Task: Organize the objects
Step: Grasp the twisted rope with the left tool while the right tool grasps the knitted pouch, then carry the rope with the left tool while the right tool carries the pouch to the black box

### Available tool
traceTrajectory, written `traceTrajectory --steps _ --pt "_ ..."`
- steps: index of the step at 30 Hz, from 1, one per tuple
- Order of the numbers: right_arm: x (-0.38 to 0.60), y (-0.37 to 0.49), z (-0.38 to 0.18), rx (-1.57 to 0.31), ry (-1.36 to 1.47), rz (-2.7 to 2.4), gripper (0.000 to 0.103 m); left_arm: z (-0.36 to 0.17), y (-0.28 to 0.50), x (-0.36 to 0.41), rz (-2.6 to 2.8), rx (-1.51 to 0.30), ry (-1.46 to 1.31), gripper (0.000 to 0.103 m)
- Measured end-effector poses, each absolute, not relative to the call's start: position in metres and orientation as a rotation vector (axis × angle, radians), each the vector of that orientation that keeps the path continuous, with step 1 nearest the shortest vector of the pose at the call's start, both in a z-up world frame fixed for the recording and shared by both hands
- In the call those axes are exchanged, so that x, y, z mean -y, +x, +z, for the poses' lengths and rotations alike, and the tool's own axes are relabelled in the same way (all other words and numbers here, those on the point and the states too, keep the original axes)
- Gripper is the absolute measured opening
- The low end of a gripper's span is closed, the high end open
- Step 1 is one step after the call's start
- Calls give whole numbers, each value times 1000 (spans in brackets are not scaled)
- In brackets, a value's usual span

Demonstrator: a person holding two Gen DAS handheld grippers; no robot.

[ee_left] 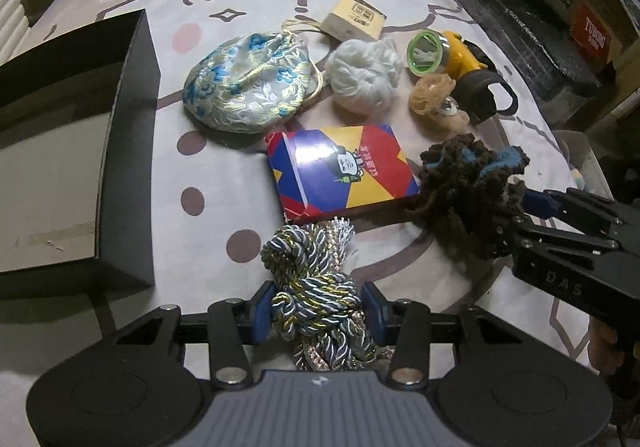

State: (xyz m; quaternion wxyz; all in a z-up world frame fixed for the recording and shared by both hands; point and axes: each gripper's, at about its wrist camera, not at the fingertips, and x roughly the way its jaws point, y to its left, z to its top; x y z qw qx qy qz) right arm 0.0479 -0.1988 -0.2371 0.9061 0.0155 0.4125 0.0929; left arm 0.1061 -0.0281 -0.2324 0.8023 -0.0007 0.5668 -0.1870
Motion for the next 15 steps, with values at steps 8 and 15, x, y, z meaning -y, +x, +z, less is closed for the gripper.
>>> traceTrajectory --steps 8,15 --pt "203 49 -199 -763 27 193 39 -199 112 20 -379 -1151 -26 43" --pt "197 60 -160 -705 13 201 39 -166 115 19 -371 -1075 -6 43"
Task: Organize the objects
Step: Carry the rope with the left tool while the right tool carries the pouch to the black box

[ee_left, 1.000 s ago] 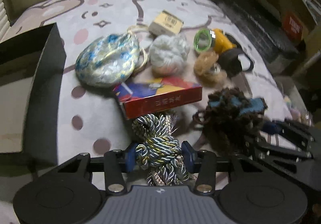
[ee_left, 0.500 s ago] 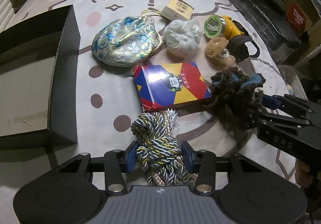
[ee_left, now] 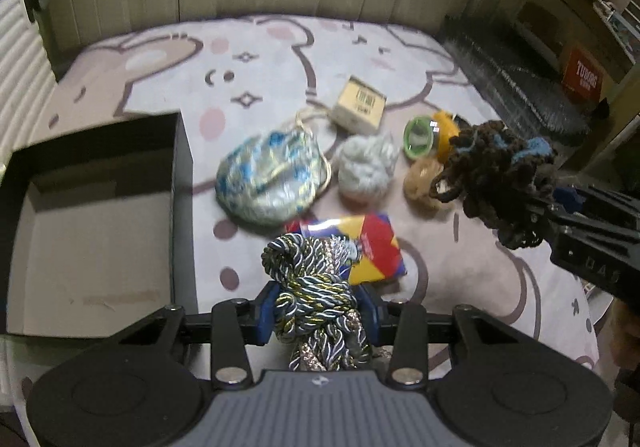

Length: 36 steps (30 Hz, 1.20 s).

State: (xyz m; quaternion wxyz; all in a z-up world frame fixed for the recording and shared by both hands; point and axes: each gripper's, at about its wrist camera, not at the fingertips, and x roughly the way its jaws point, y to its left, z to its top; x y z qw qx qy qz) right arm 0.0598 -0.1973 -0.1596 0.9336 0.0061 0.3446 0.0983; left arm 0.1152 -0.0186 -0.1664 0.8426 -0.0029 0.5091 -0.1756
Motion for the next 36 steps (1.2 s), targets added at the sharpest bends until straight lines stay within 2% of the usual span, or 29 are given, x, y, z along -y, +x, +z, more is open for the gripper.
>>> traceTrajectory --steps 11,20,28,36 --pt "174 95 -117 -725 49 223 39 -119 131 -6 -325 -949 22 43" --pt "123 125 -88 -752 38 297 39 -96 147 -55 -256 -874 63 43" --pt "66 137 -97 -794 33 367 39 -104 155 -95 -199 -857 157 43" --pt "12 147 -134 -914 51 447 39 -142 158 -127 -163 -923 224 43"
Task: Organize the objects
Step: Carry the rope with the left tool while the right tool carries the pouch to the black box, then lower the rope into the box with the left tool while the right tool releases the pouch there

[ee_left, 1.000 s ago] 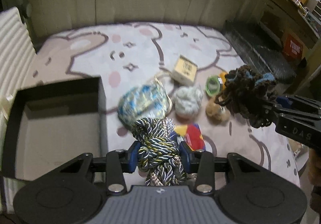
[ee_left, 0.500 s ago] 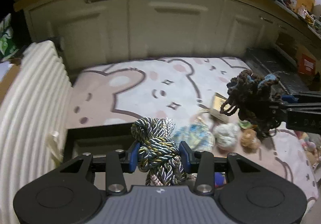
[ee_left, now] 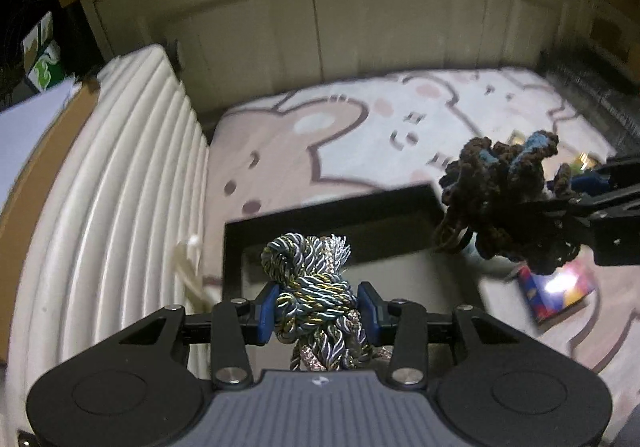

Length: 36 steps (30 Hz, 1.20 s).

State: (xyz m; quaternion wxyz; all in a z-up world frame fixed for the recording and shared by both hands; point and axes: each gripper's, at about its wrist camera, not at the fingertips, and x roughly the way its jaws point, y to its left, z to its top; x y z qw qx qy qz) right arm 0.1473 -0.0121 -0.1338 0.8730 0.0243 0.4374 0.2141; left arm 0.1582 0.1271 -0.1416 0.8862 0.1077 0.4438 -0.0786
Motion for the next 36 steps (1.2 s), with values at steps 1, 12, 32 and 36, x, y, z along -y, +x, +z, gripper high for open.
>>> traceTrajectory --steps 1,12,32,36 --pt "4 150 -137 -928 35 455 39 -147 159 -130 -161 -933 234 43" --pt "-38 158 -176 -982 26 472 39 -184 165 -150 -124 -992 294 46" --pt "-53 154 -216 -1070 90 548 52 -163 140 -173 -119 -954 189 71" --pt "-36 156 -208 -1091 170 540 53 -163 143 -170 -139 -960 154 71"
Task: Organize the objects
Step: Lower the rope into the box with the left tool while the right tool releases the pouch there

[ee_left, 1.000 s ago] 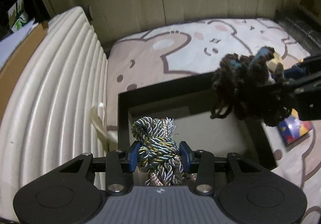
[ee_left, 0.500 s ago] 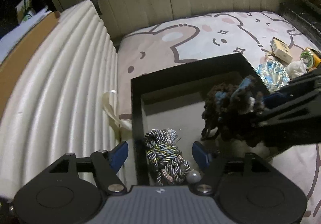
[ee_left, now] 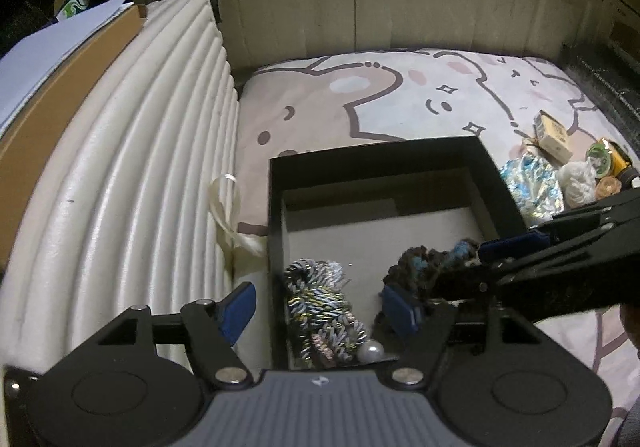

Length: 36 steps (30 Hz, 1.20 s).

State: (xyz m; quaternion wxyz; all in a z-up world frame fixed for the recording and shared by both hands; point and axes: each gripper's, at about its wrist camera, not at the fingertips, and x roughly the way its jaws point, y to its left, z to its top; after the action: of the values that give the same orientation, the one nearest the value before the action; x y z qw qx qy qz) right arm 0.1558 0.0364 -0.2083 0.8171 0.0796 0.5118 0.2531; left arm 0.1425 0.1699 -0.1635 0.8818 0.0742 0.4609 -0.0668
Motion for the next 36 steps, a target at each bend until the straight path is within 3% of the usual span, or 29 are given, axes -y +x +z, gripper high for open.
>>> traceTrajectory --steps 16,23,34,36 --pt "28 159 -172 -1002 266 460 50 -187 171 -119 -241 -1110 -6 69" --pt "35 157 -177 -1020 244 461 50 -213 186 -98 -149 -1197 138 70" --pt "35 154 -185 -1050 208 480 50 -212 185 -120 -62 -1208 221 70" --pt "34 153 -185 -1050 201 487 50 -210 182 -120 -60 -1198 229 75"
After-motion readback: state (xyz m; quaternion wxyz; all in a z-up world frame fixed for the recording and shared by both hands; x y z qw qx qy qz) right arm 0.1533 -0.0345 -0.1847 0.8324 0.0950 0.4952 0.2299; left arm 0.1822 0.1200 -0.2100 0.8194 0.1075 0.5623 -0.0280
